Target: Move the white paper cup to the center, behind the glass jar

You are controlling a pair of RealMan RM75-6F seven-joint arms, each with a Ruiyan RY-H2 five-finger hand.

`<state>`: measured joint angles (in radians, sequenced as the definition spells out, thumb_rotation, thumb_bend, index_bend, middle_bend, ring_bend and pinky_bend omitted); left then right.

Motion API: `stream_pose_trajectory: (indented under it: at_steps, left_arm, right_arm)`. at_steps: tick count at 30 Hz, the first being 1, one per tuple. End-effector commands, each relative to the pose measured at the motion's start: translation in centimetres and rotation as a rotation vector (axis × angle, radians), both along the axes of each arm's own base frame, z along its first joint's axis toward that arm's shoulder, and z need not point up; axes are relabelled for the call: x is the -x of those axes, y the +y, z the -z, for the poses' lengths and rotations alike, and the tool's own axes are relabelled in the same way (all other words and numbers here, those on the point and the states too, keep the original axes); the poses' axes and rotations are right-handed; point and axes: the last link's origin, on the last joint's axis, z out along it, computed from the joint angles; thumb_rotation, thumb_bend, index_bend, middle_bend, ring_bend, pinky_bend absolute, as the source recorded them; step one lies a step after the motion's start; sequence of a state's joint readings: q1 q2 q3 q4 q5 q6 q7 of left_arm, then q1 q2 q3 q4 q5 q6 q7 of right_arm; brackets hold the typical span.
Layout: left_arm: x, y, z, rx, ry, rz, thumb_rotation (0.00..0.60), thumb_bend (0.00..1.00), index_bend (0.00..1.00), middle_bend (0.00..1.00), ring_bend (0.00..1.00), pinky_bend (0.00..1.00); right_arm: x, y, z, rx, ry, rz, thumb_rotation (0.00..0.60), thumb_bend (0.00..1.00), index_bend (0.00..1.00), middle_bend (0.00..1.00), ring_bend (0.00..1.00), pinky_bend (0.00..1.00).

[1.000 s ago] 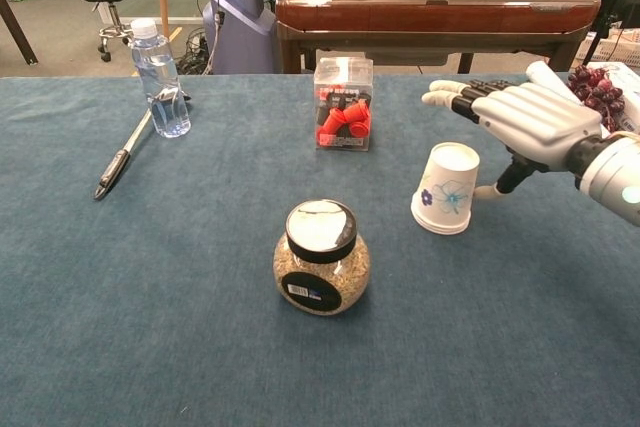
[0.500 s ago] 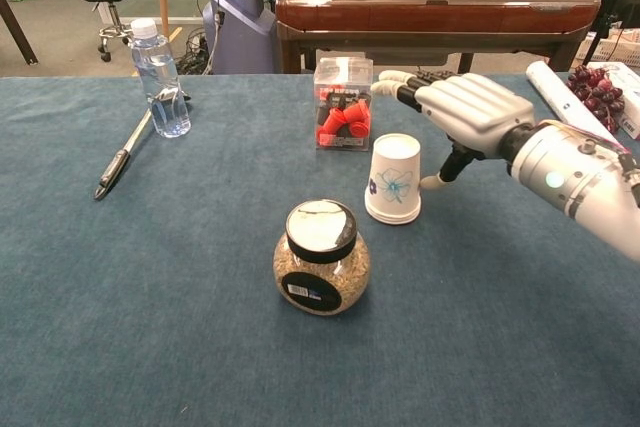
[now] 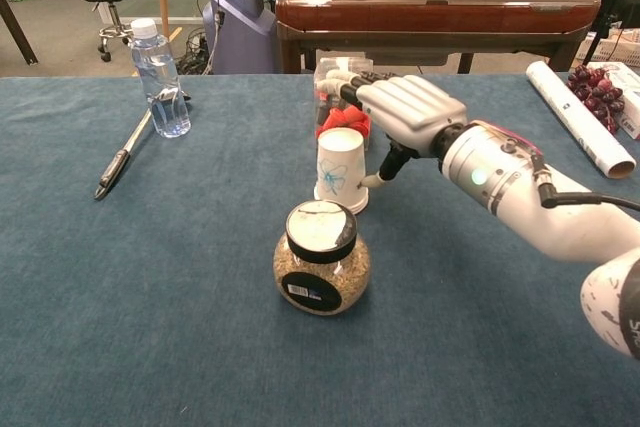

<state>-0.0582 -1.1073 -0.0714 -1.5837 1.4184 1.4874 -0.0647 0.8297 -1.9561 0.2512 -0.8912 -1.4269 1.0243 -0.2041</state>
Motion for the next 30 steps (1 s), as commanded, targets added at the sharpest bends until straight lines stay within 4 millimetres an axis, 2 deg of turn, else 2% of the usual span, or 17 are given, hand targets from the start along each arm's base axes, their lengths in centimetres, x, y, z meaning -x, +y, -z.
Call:
stream_pose_trajectory:
  at_steps: [1, 4, 8, 15, 20, 25, 27, 28, 30]
  left_arm:
    - [0.0, 0.0, 0.0, 0.000, 0.001, -0.002, 0.600, 0.22, 0.54, 0.52, 0.56, 0.69]
    - [0.1, 0.0, 0.0, 0.003, 0.000, -0.007, 0.600, 0.22, 0.54, 0.52, 0.56, 0.69]
    - [0.3, 0.0, 0.1, 0.005, 0.003, -0.017, 0.600, 0.22, 0.54, 0.52, 0.56, 0.69]
    - [-0.2, 0.1, 0.1, 0.005, 0.013, -0.001, 0.600, 0.22, 0.55, 0.52, 0.56, 0.69]
    - [-1.1, 0.0, 0.2, 0.013, 0.030, 0.022, 0.600, 0.22, 0.56, 0.52, 0.56, 0.69]
    - [-2.1, -0.4, 0.3, 0.020, 0.044, 0.054, 0.600, 0.22, 0.56, 0.52, 0.55, 0.68]
    - [-2.4, -0.7, 0.4, 0.035, 0.056, 0.058, 0.600, 0.22, 0.55, 0.51, 0.48, 0.55]
    - [-2.5, -0.7, 0.4, 0.038, 0.065, 0.061, 0.600, 0.22, 0.54, 0.48, 0.39, 0.41]
    - [-2.7, -0.8, 0.4, 0.043, 0.086, 0.066, 0.600, 0.22, 0.54, 0.43, 0.30, 0.28]
  right_arm:
    - [0.1, 0.1, -0.4, 0.009, 0.002, -0.006, 0.600, 0.00, 0.00, 0.00, 0.00, 0.10]
    - [0.9, 0.5, -1.6, 0.030, 0.004, -0.013, 0.600, 0.00, 0.00, 0.00, 0.00, 0.09]
    - [2.2, 1.5, -4.2, 0.059, -0.003, -0.023, 0.600, 0.00, 0.00, 0.00, 0.00, 0.08]
    - [5.6, 4.8, -11.4, 0.133, 0.088, 0.019, 0.600, 0.00, 0.00, 0.00, 0.00, 0.07]
    - [9.3, 8.1, -17.0, 0.164, 0.172, 0.135, 0.600, 0.00, 0.00, 0.00, 0.00, 0.07]
    - [12.3, 11.5, -20.9, 0.190, 0.203, 0.265, 0.600, 0.00, 0.00, 0.00, 0.00, 0.07]
    - [13.6, 13.0, -22.1, 0.199, 0.208, 0.318, 0.600, 0.00, 0.00, 0.00, 0.00, 0.07]
    - [14.1, 13.6, -22.6, 0.204, 0.211, 0.340, 0.600, 0.00, 0.00, 0.00, 0.00, 0.07]
    - [15.2, 15.0, -23.5, 0.217, 0.206, 0.390, 0.600, 0.00, 0.00, 0.00, 0.00, 0.07]
